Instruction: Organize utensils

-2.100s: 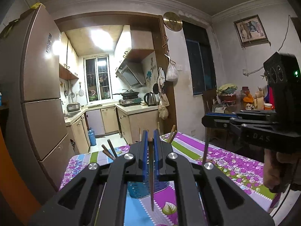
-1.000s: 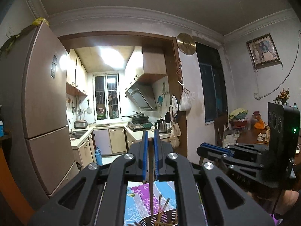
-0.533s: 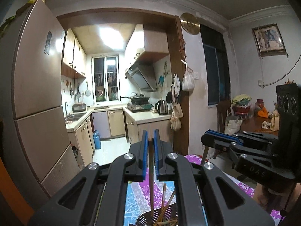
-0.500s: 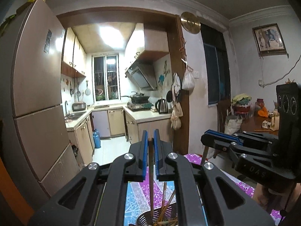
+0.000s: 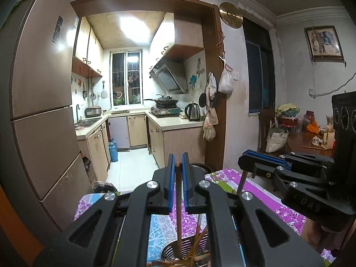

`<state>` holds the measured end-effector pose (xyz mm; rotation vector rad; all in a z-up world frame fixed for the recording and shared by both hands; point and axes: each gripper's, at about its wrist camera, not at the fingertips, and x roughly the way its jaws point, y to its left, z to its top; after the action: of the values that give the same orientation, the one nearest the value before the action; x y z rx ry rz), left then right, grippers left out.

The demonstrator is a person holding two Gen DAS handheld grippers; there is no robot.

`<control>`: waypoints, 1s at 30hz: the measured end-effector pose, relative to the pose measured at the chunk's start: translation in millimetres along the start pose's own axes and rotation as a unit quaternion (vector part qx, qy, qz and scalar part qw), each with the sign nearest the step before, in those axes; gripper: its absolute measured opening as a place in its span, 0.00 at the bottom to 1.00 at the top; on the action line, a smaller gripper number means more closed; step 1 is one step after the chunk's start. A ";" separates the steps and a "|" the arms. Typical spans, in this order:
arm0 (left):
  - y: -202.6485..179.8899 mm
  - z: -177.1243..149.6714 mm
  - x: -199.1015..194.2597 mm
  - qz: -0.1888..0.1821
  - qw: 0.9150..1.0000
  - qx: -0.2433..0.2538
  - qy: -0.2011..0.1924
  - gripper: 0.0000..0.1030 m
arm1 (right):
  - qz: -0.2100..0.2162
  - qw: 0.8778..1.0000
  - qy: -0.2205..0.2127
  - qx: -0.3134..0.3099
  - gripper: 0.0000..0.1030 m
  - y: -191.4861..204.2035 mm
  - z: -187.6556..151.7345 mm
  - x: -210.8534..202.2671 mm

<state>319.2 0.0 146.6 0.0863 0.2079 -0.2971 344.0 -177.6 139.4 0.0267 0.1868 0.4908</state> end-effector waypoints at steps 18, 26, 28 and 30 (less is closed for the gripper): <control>-2.0 3.3 -0.7 0.020 1.000 0.001 0.003 0.18 | -0.010 1.000 -0.010 0.009 0.26 -6.1 -0.9 -10.3; -0.1 12.1 -65.9 0.061 0.996 -0.001 -0.060 0.53 | -0.018 0.998 -0.065 -0.002 0.63 6.2 12.5 -69.3; -0.1 11.2 -91.1 0.079 0.993 -0.002 -0.083 0.65 | -0.025 0.996 -0.085 -0.006 0.72 11.1 13.8 -90.5; -1.3 8.3 -116.0 0.098 0.990 0.005 -0.104 0.74 | -0.030 0.994 -0.105 -0.013 0.79 18.1 12.5 -115.8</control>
<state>212.0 30.5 179.6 0.0846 -0.0093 -0.1104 237.6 -216.0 172.9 0.0471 -0.0242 0.4281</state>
